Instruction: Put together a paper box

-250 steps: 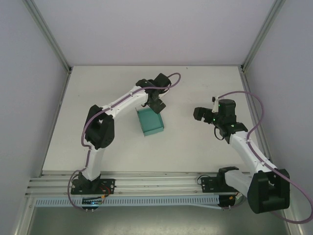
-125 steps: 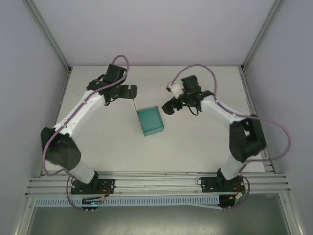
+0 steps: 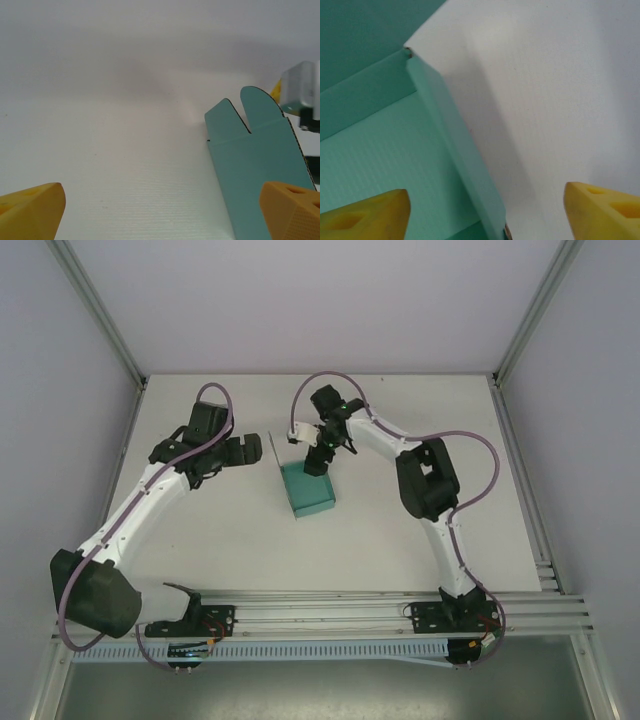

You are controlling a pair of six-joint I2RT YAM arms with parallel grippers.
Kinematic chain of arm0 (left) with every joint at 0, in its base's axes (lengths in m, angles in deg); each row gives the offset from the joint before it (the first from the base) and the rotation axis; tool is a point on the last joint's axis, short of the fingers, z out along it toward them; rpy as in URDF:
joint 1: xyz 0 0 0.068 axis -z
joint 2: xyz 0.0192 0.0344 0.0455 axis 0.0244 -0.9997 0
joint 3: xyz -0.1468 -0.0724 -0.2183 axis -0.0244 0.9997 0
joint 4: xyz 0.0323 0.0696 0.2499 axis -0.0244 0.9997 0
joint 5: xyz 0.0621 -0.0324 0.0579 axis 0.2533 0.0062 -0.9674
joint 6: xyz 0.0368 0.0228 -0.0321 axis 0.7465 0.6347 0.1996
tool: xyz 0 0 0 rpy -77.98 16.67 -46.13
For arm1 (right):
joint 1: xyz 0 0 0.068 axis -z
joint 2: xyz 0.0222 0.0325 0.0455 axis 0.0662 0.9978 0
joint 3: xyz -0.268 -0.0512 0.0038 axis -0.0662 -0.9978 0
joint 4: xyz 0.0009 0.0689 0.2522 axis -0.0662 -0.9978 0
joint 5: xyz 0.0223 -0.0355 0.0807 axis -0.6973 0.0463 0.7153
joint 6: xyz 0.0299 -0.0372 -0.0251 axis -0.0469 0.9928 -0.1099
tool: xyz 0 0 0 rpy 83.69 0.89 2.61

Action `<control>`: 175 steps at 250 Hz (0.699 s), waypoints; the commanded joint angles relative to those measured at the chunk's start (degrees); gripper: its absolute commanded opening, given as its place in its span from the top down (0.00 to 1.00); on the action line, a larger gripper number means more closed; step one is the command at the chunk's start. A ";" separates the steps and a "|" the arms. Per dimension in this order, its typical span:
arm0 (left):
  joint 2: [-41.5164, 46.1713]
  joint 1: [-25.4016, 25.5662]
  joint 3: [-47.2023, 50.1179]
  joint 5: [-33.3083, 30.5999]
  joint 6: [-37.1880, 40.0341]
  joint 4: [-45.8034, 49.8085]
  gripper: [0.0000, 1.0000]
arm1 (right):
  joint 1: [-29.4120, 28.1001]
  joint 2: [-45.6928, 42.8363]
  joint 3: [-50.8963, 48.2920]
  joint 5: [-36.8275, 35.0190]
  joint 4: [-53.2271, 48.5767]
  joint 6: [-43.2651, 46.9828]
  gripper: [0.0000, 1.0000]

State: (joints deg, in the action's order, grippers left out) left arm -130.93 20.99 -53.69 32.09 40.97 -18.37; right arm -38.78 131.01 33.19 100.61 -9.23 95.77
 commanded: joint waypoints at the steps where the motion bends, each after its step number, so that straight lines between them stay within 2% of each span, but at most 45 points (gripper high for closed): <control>1: 2.03 -0.43 1.07 -1.59 -1.39 -1.12 0.01 | -0.70 2.91 3.85 0.83 -4.15 0.15 0.27; 17: 2.87 -0.43 1.54 -1.70 -1.43 -1.16 0.02 | -0.86 3.54 3.75 0.19 -2.91 -0.92 0.42; 28: 3.43 -0.42 1.98 -1.73 -1.16 -1.39 0.01 | -1.00 3.47 2.84 -0.92 -0.52 -3.15 0.63; 34: 3.81 -0.43 2.25 -1.78 -1.13 -1.56 0.01 | -0.97 3.17 2.13 -1.51 0.58 -4.23 0.71; 52: 4.78 -0.44 2.93 -1.56 -1.35 -1.88 0.01 | -0.96 1.40 -1.66 -3.91 4.83 -7.99 0.81; 65: 5.36 -0.43 3.28 -1.51 -1.40 -1.88 0.01 | -0.99 -0.79 -5.49 -5.73 8.33 -10.74 0.83; 81: 6.13 -0.43 3.70 -1.72 -1.50 -2.21 0.01 | -0.95 -4.42 -11.71 -9.06 14.83 -15.76 0.90; 98: 6.69 -0.46 3.97 -2.11 -1.60 -2.26 0.02 | -0.97 -8.35 -17.53 -13.40 20.45 -22.23 0.91; 117: 7.11 -0.43 4.09 -2.52 -1.73 -2.43 0.01 | -1.05 -12.04 -22.14 -19.57 22.36 -31.32 0.92; 129: 7.37 -0.44 4.24 -2.25 -1.60 -2.81 0.01 | -1.15 -13.85 -24.17 -26.01 21.47 -39.60 0.93; 149: 7.39 -0.48 4.49 -1.32 -1.80 -3.71 0.01 | -1.22 -15.64 -25.97 -36.13 14.16 -56.45 0.94; 175: 6.73 -0.48 4.94 0.68 -1.66 -5.40 0.01 | -2.08 -18.63 -32.77 -39.03 12.08 -70.25 0.97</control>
State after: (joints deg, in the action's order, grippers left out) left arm -124.37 20.88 -49.83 31.22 40.10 -20.86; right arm -39.81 116.87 6.53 73.88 7.10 50.85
